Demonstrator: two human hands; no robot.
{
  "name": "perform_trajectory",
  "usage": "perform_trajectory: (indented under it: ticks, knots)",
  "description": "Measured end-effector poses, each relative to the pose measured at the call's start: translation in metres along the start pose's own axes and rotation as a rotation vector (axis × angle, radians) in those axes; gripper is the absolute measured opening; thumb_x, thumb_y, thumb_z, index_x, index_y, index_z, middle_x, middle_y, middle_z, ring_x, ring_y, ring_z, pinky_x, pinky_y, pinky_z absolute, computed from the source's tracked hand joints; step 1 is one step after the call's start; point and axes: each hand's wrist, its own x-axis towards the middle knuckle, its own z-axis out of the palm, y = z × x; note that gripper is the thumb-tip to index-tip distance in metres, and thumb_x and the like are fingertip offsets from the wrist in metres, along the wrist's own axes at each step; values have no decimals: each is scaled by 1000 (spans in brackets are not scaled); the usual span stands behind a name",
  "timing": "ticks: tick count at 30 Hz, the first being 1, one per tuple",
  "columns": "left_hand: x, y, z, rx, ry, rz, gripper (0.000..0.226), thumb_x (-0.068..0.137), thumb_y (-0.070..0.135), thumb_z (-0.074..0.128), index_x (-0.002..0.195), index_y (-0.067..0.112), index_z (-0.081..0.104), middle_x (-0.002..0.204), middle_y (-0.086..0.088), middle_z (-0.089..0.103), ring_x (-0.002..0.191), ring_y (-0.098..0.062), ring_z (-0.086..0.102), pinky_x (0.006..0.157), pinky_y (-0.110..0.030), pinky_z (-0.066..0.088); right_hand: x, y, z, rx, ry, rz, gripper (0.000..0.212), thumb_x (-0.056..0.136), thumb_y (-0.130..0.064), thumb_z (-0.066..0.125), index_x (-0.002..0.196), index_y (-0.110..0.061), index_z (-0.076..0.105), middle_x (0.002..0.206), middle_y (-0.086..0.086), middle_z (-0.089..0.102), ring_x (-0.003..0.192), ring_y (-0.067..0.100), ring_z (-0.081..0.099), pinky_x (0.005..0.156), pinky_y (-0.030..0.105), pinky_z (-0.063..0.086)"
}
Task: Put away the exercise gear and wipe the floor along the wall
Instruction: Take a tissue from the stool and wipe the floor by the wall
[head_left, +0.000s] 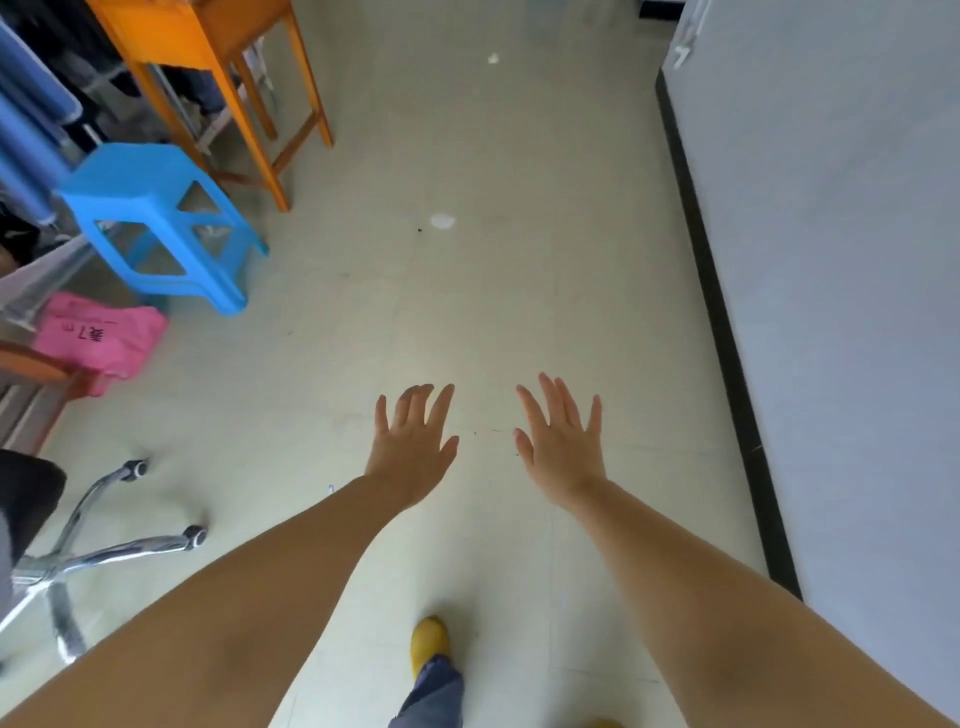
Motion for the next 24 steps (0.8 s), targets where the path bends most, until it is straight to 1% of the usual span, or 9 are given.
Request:
perform_trajectory:
  ticks: [2, 4, 8, 12, 15, 21, 24]
  knots:
    - [6, -25, 6, -9, -35, -15, 65, 98, 43, 28, 150, 20, -3, 153, -6, 16, 143, -22, 11, 116, -50, 4, 15, -21, 5, 15, -15, 12, 55, 101, -40, 21, 152, -27, 3, 160, 3, -7, 147, 20, -7, 114, 57, -6]
    - [16, -45, 9, -11, -62, -17, 65, 98, 43, 26, 150, 20, -5, 154, -5, 14, 143, -21, 10, 116, -49, 4, 30, -36, 8, 24, -46, 29, 55, 101, -40, 21, 152, -28, 3, 160, 3, -6, 147, 20, -6, 114, 57, -6]
    - [52, -77, 5, -25, -50, -18, 64, 98, 43, 26, 150, 19, -3, 153, -6, 16, 142, -22, 13, 116, -51, 7, 69, -54, 5, 19, -86, 41, 55, 101, -41, 19, 152, -29, 0, 160, 2, -7, 147, 19, -7, 115, 56, -5]
    - [100, -94, 4, -61, -73, -35, 64, 99, 43, 27, 150, 20, -3, 154, -6, 16, 142, -22, 13, 115, -51, 6, 120, -51, 0, -17, -116, 54, 56, 101, -44, 15, 151, -29, -4, 160, 2, -10, 147, 21, -8, 115, 55, -3]
    - [155, -106, -1, -39, -67, -34, 64, 99, 44, 25, 150, 20, -5, 155, -6, 15, 143, -22, 13, 115, -51, 6, 178, -43, -7, -30, -111, 70, 57, 101, -44, 15, 151, -28, -6, 160, 4, -10, 147, 23, -7, 115, 55, -2]
    - [291, -134, -23, -72, -43, -110, 65, 99, 42, 27, 150, 19, -5, 154, -6, 18, 142, -22, 16, 116, -51, 8, 321, -21, -35, 20, -80, 13, 55, 102, -40, 19, 152, -29, 0, 160, 3, -3, 148, 21, -4, 116, 55, -1]
    - [368, -150, -43, -81, -28, -158, 65, 99, 42, 25, 150, 20, -8, 154, -6, 15, 142, -22, 14, 116, -51, 7, 405, -8, -62, 30, -80, 9, 54, 102, -38, 20, 152, -28, 1, 160, 3, -3, 148, 20, -5, 116, 55, -3]
